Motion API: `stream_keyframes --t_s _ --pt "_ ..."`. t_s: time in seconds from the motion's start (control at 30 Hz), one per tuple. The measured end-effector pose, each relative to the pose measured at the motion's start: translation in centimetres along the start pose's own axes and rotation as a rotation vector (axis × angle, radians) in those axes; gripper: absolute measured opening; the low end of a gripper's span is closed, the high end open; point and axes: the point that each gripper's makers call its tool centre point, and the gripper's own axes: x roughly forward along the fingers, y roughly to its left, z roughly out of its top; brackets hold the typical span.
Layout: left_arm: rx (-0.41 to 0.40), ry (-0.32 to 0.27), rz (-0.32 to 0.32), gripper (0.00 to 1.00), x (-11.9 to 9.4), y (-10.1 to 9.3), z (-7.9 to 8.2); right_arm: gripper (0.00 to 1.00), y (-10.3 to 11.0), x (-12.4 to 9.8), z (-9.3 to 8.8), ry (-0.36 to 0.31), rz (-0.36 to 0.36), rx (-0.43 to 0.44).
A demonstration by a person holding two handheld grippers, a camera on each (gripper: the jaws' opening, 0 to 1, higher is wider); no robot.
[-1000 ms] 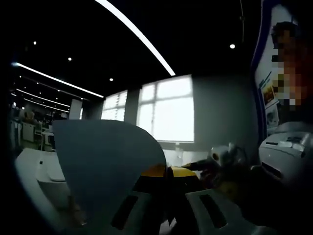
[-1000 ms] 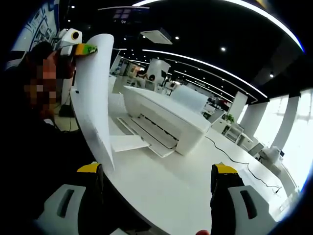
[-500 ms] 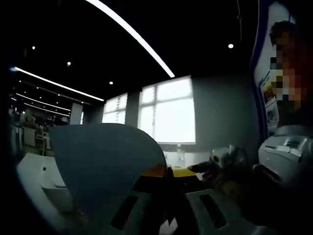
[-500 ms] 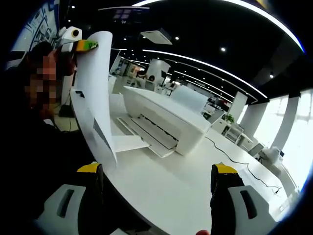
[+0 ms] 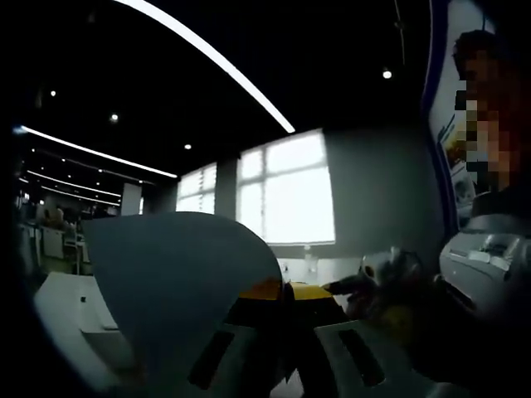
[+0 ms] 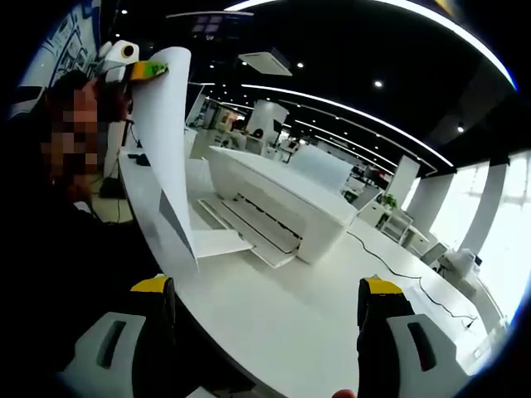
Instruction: Remove the paper from the printer output slot and place it on top of the printer
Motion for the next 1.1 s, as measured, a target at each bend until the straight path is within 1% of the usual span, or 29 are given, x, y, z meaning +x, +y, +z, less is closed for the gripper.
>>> stream_keyframes --t_s 0.2,0.6,0.77,0.9,1.1 --pt "0.022 -0.008 0.003 0.06 -0.1 0.1 0.9 0.86 -0.1 0.0 0.1 -0.002 -0.003 0.0" --pt "0.053 -0.014 0.01 0.06 0.1 0.1 1.7 0.86 -0.1 -0.1 0.2 -0.004 -0.005 -0.001" --pt "0.075 -0.018 0.005 0.06 0.2 0.0 2.5 0.86 -0.2 -0.1 0.3 -0.004 -0.006 -0.003" --pt "0.085 -0.026 0.005 0.06 0.3 0.0 2.8 0.86 -0.1 -0.1 0.3 -0.006 -0.005 -0.003" --pt "0.085 -0.025 0.009 0.06 0.2 0.1 2.7 0.86 -0.1 -0.1 0.2 -0.005 -0.005 -0.002"
